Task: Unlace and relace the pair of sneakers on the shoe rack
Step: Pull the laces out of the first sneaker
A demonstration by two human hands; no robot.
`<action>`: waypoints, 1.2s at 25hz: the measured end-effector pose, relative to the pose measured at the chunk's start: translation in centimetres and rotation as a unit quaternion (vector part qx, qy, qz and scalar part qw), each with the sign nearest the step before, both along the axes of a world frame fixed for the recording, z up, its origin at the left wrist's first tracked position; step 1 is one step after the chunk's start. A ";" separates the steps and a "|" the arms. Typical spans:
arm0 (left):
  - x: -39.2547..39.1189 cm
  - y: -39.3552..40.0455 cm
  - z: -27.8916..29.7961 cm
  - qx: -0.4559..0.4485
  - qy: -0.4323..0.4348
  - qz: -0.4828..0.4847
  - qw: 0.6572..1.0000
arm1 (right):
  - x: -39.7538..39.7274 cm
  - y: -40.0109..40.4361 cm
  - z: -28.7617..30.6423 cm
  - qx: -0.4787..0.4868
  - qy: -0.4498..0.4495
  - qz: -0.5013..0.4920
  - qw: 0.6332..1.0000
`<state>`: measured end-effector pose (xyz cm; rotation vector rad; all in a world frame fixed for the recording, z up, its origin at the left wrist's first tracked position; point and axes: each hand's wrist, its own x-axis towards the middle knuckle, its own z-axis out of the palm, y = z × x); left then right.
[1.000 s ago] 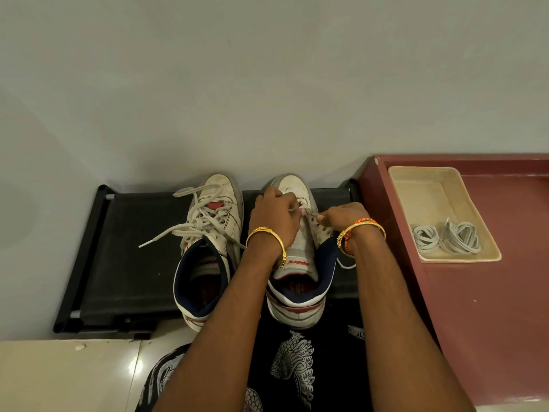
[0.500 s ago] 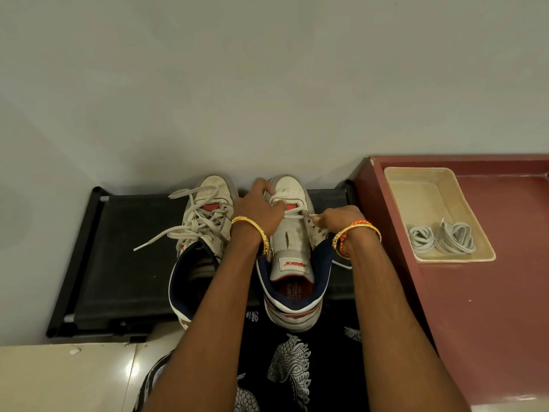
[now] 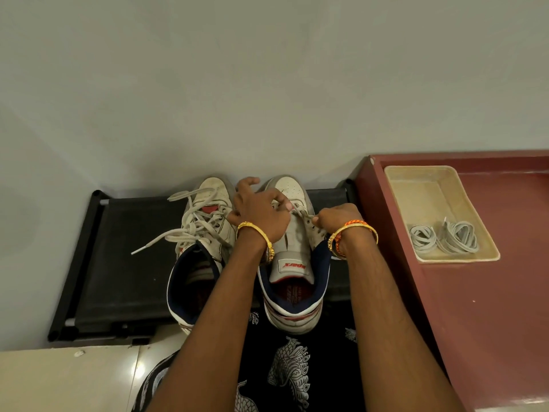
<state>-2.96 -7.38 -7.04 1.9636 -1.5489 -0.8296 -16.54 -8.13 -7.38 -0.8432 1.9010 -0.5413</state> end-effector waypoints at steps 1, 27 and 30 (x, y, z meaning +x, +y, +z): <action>0.5 -0.2 -0.2 -0.026 0.065 0.027 0.997 | 0.0 0.0 0.1 0.009 0.005 0.016 1.000; -0.9 -0.2 -0.4 0.063 -0.121 -0.036 0.990 | -0.2 0.0 -0.7 0.006 -0.003 0.008 1.000; 0.6 -0.3 0.9 -0.029 0.053 0.071 0.996 | -0.3 0.0 -0.3 0.007 -0.006 0.002 1.000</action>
